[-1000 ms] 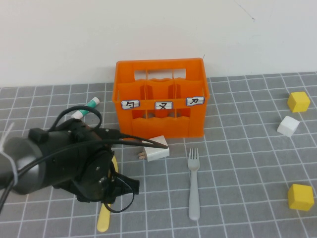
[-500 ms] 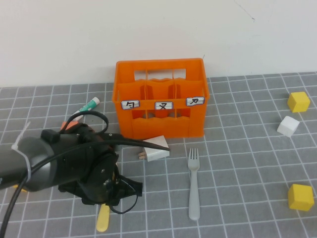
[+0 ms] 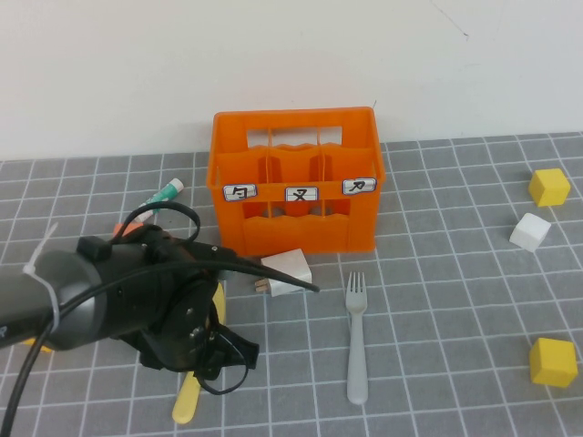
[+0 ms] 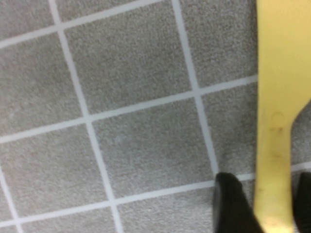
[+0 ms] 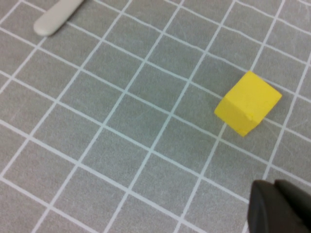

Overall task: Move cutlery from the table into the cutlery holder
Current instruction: Pick up the knife

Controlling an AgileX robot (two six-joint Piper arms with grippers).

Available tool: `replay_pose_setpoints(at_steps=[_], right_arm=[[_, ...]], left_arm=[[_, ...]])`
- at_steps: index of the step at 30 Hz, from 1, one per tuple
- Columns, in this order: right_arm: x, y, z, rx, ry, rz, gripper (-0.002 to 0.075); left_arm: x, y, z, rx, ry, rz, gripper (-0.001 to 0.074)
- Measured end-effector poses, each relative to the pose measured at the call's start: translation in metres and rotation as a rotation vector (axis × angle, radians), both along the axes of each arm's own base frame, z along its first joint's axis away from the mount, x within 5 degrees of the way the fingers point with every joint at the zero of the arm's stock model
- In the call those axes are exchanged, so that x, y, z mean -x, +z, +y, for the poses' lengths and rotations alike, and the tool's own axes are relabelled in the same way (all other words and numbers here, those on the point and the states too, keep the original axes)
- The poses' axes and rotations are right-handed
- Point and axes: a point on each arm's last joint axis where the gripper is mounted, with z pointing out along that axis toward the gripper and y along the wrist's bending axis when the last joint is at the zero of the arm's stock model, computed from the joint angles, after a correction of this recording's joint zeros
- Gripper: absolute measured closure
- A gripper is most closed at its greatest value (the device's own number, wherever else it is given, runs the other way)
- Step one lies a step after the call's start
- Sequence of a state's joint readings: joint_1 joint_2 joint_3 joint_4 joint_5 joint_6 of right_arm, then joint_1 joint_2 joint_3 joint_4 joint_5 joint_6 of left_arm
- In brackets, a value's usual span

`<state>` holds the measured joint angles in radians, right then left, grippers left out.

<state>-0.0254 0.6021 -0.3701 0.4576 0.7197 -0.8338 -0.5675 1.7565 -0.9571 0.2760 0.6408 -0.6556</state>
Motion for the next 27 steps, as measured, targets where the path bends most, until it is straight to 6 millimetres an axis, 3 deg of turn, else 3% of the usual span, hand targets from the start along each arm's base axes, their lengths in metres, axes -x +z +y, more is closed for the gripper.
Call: replay_pose_setpoints(at_steps=[2, 6, 17, 27], right_arm=[[0.0, 0.0, 0.0001, -0.002, 0.0, 0.0, 0.0729], [0.0, 0.0, 0.0001, -0.002, 0.0, 0.0, 0.0729], [0.0, 0.0, 0.0001, -0.002, 0.0, 0.0, 0.0729], [0.0, 0.0001, 0.0002, -0.004, -0.001, 0.0, 0.0729]], left_arm=[[0.0001, 0.0, 0.0001, -0.005, -0.013, 0.002, 0.0409], [0.0011, -0.0003, 0.0006, -0.01, -0.012, 0.013, 0.039], [0.003, -0.0004, -0.0018, 0.024, 0.02, 0.037, 0.0546], [0.0038, 0.0004, -0.0045, 0.042, -0.029, 0.058, 0.0567]])
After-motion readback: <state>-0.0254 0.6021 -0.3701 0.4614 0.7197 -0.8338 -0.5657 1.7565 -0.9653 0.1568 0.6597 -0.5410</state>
